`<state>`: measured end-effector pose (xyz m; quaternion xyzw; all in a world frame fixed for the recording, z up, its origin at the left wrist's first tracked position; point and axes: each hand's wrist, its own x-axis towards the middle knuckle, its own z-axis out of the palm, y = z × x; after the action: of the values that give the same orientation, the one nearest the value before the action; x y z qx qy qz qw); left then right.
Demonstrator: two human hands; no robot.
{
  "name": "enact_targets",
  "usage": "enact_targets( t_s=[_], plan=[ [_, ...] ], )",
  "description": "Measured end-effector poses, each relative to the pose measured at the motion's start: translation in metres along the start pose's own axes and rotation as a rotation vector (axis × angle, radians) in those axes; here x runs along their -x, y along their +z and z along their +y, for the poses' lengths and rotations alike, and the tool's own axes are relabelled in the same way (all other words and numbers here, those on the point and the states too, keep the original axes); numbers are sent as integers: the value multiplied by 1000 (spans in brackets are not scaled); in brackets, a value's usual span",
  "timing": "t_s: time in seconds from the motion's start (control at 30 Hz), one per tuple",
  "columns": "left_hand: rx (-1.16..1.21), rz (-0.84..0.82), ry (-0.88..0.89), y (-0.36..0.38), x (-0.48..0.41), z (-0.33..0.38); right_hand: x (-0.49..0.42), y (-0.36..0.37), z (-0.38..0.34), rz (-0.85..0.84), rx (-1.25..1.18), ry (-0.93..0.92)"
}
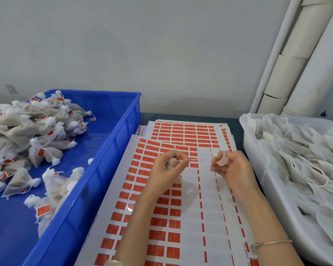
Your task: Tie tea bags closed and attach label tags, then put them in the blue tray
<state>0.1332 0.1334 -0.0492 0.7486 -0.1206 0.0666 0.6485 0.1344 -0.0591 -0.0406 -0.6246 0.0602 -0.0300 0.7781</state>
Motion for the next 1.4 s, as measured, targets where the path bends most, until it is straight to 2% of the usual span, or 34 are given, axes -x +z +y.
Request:
enact_targets(
  t_s=[0.13, 0.2, 0.27, 0.4, 0.7, 1.13, 1.4],
  plan=[
    [-38, -39, -30, 1, -2, -1, -13, -3, 5, 243, 162, -7],
    [-53, -88, -45, 3, -2, -1, -13, -2, 9, 299, 295, -106],
    [-65, -131, -50, 4, -1, -1, -7, 2, 11, 255, 349, -180],
    [-73, -187, -14, 6, 1, -1, 2, 12, 12, 159, 311, -178],
    [-76, -118, 11, 8, 0, -3, 8, 23, 10, 26, 401, -110],
    [-121, -73, -14, 5, -3, -6, 7, 19, 11, 0, 404, -140],
    [-122, -104, -58, 6, -2, -5, 5, 17, 15, -13, 396, -134]
  ],
)
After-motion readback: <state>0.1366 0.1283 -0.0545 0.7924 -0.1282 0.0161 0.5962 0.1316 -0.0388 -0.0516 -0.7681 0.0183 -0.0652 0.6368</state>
